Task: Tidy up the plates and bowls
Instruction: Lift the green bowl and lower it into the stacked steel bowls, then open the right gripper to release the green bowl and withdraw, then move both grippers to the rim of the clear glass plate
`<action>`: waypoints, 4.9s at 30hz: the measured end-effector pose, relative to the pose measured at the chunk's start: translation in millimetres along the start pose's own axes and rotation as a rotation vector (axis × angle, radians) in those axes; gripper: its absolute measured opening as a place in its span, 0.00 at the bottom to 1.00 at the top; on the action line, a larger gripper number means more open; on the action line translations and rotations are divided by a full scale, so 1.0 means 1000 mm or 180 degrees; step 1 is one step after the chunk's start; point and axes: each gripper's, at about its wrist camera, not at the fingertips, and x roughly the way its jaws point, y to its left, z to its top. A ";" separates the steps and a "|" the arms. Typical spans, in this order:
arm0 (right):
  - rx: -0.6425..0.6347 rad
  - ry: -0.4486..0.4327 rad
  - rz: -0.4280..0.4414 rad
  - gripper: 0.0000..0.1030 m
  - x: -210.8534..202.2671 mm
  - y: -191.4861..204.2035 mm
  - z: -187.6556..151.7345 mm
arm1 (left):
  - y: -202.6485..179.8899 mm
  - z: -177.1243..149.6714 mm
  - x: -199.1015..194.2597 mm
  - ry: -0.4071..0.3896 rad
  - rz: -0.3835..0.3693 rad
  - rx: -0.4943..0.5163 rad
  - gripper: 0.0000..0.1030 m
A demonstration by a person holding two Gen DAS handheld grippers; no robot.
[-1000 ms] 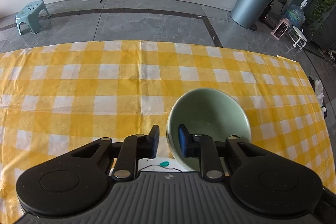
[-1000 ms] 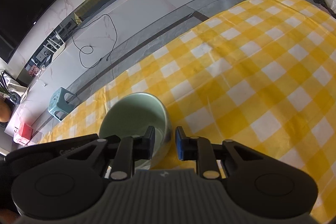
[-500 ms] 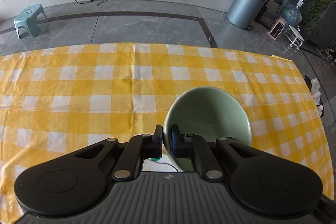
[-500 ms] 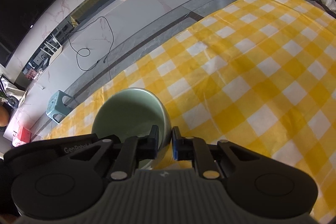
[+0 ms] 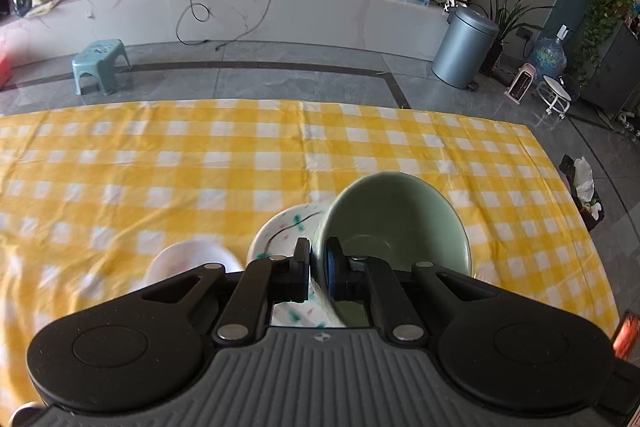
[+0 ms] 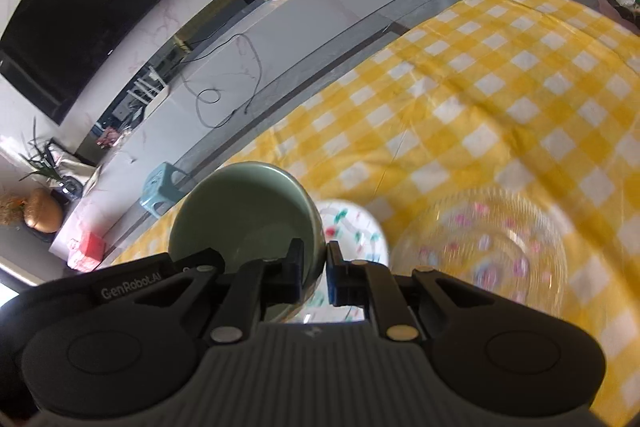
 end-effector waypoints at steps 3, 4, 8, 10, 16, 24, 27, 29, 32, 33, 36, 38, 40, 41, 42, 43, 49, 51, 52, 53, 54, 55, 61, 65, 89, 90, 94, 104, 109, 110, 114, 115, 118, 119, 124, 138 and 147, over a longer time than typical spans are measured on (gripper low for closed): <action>-0.0019 0.0075 0.0087 0.09 -0.021 0.009 -0.025 | 0.012 -0.017 -0.025 -0.0004 0.0058 -0.0088 0.08; -0.0024 0.0100 0.0115 0.09 -0.027 0.012 -0.035 | 0.017 -0.023 -0.033 -0.0010 0.0079 -0.0128 0.08; -0.0097 0.0168 0.0217 0.09 -0.048 0.025 -0.068 | 0.037 -0.044 -0.060 -0.0032 0.0117 -0.0315 0.08; -0.0171 0.0188 0.0251 0.09 -0.057 0.032 -0.082 | 0.046 -0.051 -0.071 -0.0051 0.0135 -0.0363 0.08; -0.0427 0.0209 0.0410 0.09 -0.080 0.059 -0.115 | 0.078 -0.078 -0.113 -0.0215 0.0181 -0.0577 0.08; -0.0767 0.0324 0.0601 0.08 -0.088 0.097 -0.152 | 0.133 -0.117 -0.145 -0.0315 0.0226 -0.1086 0.09; -0.0866 0.0400 0.0627 0.08 -0.083 0.108 -0.165 | 0.152 -0.127 -0.148 -0.0315 0.0240 -0.1246 0.09; -0.0941 0.0435 0.0620 0.08 -0.079 0.114 -0.171 | 0.159 -0.131 -0.146 -0.0295 0.0243 -0.1301 0.09; -0.0997 0.0478 0.0562 0.07 -0.071 0.116 -0.176 | 0.168 -0.139 -0.141 -0.0230 0.0196 -0.1362 0.10; -0.1002 0.0489 0.0534 0.07 -0.068 0.116 -0.177 | 0.169 -0.141 -0.138 -0.0205 0.0175 -0.1366 0.10; -0.1006 0.0536 0.0452 0.06 -0.060 0.113 -0.180 | 0.171 -0.146 -0.127 -0.0118 0.0145 -0.1377 0.10; -0.1025 0.0566 0.0406 0.06 -0.054 0.111 -0.182 | 0.173 -0.149 -0.121 -0.0071 0.0153 -0.1370 0.10; -0.1054 0.0599 0.0372 0.06 -0.048 0.111 -0.184 | 0.174 -0.150 -0.117 -0.0041 0.0170 -0.1357 0.10; -0.1071 0.0618 0.0361 0.06 -0.046 0.111 -0.186 | 0.176 -0.150 -0.117 -0.0029 0.0183 -0.1352 0.10; -0.1089 0.0633 0.0356 0.06 -0.044 0.112 -0.187 | 0.176 -0.150 -0.116 -0.0021 0.0205 -0.1333 0.09; -0.1111 0.0650 0.0352 0.06 -0.041 0.113 -0.189 | 0.176 -0.150 -0.115 -0.0015 0.0235 -0.1298 0.09; -0.1303 0.0663 0.0251 0.07 -0.030 0.118 -0.194 | 0.174 -0.145 -0.113 0.0001 0.0413 -0.1052 0.08; -0.1353 0.0644 0.0219 0.10 -0.028 0.118 -0.194 | 0.174 -0.143 -0.112 -0.0025 0.0383 -0.1004 0.04; -0.1372 0.0625 0.0211 0.09 -0.027 0.119 -0.194 | 0.174 -0.142 -0.111 -0.0010 0.0351 -0.1006 0.04; -0.1412 0.0615 0.0213 0.09 -0.027 0.120 -0.195 | 0.175 -0.141 -0.110 0.0003 0.0327 -0.1000 0.04; -0.1431 0.0613 0.0213 0.09 -0.027 0.121 -0.195 | 0.174 -0.141 -0.109 0.0001 0.0341 -0.0983 0.04; -0.1446 0.0612 0.0209 0.09 -0.026 0.122 -0.195 | 0.173 -0.141 -0.109 -0.0020 0.0360 -0.0972 0.04; -0.1544 0.0596 0.0173 0.06 -0.015 0.123 -0.194 | 0.177 -0.141 -0.117 -0.0168 0.0385 -0.1033 0.10; -0.1597 0.0553 0.0168 0.08 -0.016 0.125 -0.195 | 0.183 -0.145 -0.122 -0.0219 0.0440 -0.1114 0.28; -0.1248 0.0361 0.0401 0.12 -0.040 0.100 -0.179 | 0.184 -0.157 -0.117 -0.0136 0.0394 -0.1145 0.20; -0.1245 0.0373 0.0391 0.12 -0.039 0.100 -0.179 | 0.183 -0.158 -0.117 -0.0141 0.0404 -0.1129 0.18; -0.1170 0.0500 0.0414 0.07 -0.031 0.096 -0.182 | 0.184 -0.159 -0.115 -0.0111 0.0422 -0.1124 0.14; -0.1138 0.0394 0.0511 0.12 -0.038 0.091 -0.178 | 0.176 -0.156 -0.126 -0.0227 0.0520 -0.1060 0.18; -0.1146 0.0142 0.0537 0.25 -0.056 0.082 -0.163 | 0.157 -0.147 -0.141 -0.0458 0.0412 -0.0944 0.24; -0.1162 0.0097 0.0520 0.26 -0.059 0.079 -0.159 | 0.150 -0.145 -0.142 -0.0494 0.0376 -0.0906 0.25; -0.1157 -0.0078 0.0420 0.34 -0.068 0.062 -0.147 | 0.121 -0.140 -0.138 -0.0592 0.0204 -0.0723 0.28; -0.1140 -0.0108 0.0387 0.34 -0.070 0.057 -0.144 | 0.113 -0.139 -0.136 -0.0608 0.0164 -0.0681 0.29; -0.1061 -0.0253 0.0262 0.34 -0.075 0.038 -0.136 | 0.090 -0.137 -0.126 -0.0619 0.0073 -0.0516 0.31; -0.1076 -0.0326 0.0201 0.34 -0.077 0.030 -0.133 | 0.083 -0.136 -0.122 -0.0613 0.0059 -0.0469 0.31; -0.1279 -0.0566 -0.0140 0.34 -0.079 0.000 -0.125 | 0.051 -0.131 -0.104 -0.0621 -0.0082 -0.0296 0.35; -0.1176 -0.0528 -0.0210 0.33 -0.050 -0.066 -0.087 | -0.005 -0.122 -0.029 -0.0203 -0.0448 -0.0232 0.52; -0.0862 -0.0322 -0.0374 0.34 -0.016 -0.107 -0.056 | -0.023 -0.112 0.016 -0.0059 -0.0538 -0.0215 0.52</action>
